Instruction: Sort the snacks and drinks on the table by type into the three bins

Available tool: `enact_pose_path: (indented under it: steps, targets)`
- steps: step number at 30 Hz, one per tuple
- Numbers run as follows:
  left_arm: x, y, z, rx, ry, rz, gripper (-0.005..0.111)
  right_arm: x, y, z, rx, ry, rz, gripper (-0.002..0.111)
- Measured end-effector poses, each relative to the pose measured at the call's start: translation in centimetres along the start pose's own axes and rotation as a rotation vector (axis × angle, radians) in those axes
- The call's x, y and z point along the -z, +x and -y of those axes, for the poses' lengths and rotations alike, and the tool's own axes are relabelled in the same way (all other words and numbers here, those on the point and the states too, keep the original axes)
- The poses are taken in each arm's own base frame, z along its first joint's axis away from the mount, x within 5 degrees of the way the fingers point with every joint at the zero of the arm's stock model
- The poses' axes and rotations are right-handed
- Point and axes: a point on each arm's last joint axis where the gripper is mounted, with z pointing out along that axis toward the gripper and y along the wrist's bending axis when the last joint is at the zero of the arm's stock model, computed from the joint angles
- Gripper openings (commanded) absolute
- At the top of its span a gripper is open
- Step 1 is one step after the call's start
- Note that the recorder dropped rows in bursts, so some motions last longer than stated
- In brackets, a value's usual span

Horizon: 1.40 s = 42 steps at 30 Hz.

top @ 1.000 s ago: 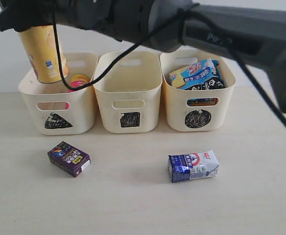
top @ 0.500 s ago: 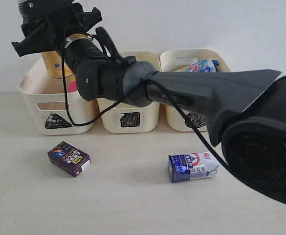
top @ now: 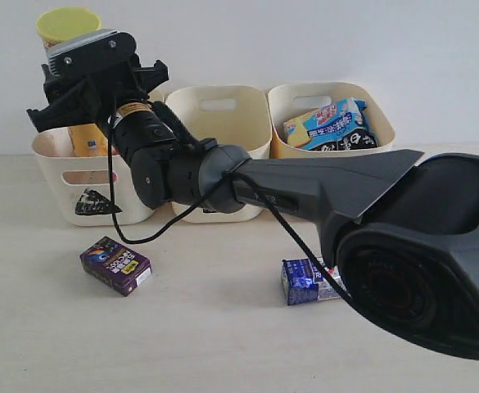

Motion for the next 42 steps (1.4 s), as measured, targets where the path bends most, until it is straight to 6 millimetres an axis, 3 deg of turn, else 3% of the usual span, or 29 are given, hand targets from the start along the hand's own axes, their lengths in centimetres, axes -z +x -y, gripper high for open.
enact_pose_path:
  steps: [2, 15, 20, 22, 24, 26, 30, 42]
  targets:
    - [0.0, 0.0, 0.0, 0.0, 0.0, 0.0, 0.004, 0.0, 0.1, 0.0, -0.006, -0.001, -0.004, 0.079]
    - [0.0, 0.0, 0.0, 0.0, 0.0, 0.0, 0.004, 0.0, -0.1, 0.0, -0.004, 0.0, 0.002, 0.078]
    - [0.0, 0.0, 0.0, 0.0, 0.0, 0.0, 0.004, -0.2, -2.9, 0.2, -0.005, -0.024, -0.024, 0.078]
    - [0.0, 0.0, 0.0, 0.0, 0.0, 0.0, 0.004, -0.2, -4.2, 0.3, -0.013, -0.048, -0.068, 0.073]
    - [0.0, 0.0, 0.0, 0.0, 0.0, 0.0, 0.004, -0.1, -4.8, 0.2, -0.017, -0.078, -0.132, 0.06]
    - [0.0, 0.0, 0.0, 0.0, 0.0, 0.0, 0.004, 0.1, -5.2, 0.1, -0.018, -0.112, -0.204, 0.044]
    - [0.0, 0.0, 0.0, 0.0, 0.0, 0.0, 0.004, 0.7, -5.4, -0.3, -0.02, -0.188, -0.371, 0.002]
    - [0.0, 0.0, 0.0, 0.0, 0.0, 0.0, 0.004, 3.6, -8.0, -0.6, 0.043, -0.383, -0.733, 0.0]
